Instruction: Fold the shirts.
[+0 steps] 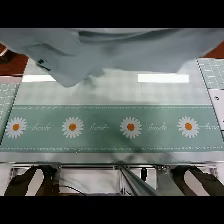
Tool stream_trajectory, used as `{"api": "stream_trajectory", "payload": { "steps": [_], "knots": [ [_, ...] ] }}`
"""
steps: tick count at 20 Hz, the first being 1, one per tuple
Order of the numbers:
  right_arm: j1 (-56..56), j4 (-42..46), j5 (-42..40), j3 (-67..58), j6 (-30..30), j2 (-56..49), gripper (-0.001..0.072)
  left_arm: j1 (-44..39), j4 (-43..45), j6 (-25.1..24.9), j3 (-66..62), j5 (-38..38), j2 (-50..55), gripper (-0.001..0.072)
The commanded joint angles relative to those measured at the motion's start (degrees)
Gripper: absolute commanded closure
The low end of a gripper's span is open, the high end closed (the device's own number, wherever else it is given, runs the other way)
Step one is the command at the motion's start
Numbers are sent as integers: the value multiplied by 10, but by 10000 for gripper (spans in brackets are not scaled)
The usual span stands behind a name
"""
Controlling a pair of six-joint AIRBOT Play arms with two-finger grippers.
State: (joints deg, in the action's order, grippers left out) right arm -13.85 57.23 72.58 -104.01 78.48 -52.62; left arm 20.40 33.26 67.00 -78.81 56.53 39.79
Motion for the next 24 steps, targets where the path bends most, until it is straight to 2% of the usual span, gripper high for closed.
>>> {"api": "stream_trajectory", "payload": {
  "steps": [1, 3, 5, 8, 10, 13, 15, 18, 21, 24],
  "knots": [
    [0, 92, 34, -33, 27, 104, 688, 1, 160, 64, -105, -10, -70, 689],
    [0, 126, 67, -33, 41, 145, 688, 1, 239, 100, -110, -7, -118, 689],
    [0, 150, 101, -33, 56, 171, 688, 0, 296, 130, -110, 30, -160, 689],
    [0, 156, 147, -32, 69, 181, 688, 0, 343, 133, -108, 108, -187, 689],
    [0, 154, 149, -16, 73, 180, 688, -1, 356, 144, -96, 115, -186, 689],
    [0, 149, 148, 54, 75, 180, 688, -1, 339, 158, -43, 115, -167, 689],
    [0, 139, 139, 127, 75, 180, 688, -1, 298, 158, 14, 115, -141, 689],
    [0, 109, 89, 245, 64, 162, 688, -1, 218, 129, 106, 112, -71, 689],
    [1, 68, 29, 345, 47, 98, 688, -18, 198, 102, 176, 73, 23, 689],
    [1, 43, -39, 393, 17, -21, 688, -65, 197, 95, 190, 0, 157, 689]
  ]
}}
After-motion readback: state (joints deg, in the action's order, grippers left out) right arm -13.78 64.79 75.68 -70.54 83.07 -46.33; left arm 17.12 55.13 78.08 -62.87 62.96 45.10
